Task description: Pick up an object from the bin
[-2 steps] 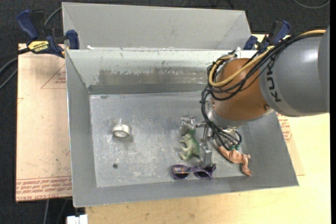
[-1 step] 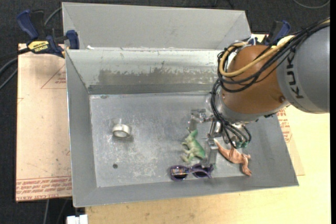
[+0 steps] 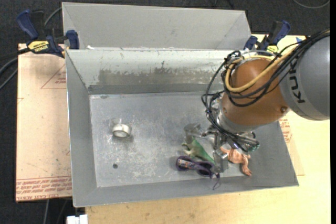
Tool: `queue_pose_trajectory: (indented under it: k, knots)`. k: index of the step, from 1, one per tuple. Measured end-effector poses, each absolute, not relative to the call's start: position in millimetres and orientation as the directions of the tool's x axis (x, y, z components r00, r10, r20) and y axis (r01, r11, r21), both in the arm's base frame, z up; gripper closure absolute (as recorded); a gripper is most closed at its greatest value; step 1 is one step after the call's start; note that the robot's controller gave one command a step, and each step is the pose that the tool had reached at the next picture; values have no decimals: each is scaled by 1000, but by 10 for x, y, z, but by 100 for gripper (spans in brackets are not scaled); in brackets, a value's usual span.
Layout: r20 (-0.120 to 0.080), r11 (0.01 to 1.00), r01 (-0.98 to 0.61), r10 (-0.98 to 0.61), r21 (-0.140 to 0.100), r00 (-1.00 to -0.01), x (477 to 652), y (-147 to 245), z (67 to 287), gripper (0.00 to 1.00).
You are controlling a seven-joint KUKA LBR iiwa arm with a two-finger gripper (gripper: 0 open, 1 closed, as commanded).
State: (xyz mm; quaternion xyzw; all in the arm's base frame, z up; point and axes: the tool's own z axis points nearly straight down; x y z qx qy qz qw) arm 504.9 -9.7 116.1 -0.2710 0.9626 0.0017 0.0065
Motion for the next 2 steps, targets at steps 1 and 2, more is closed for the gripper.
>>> queue_pose_trajectory:
  k: [1,2]
  knots:
    - [-25,912,-410,-410,3,-912,5031,-167,754,100]
    - [-25,912,-410,-409,3,-912,5031,-168,754,100]
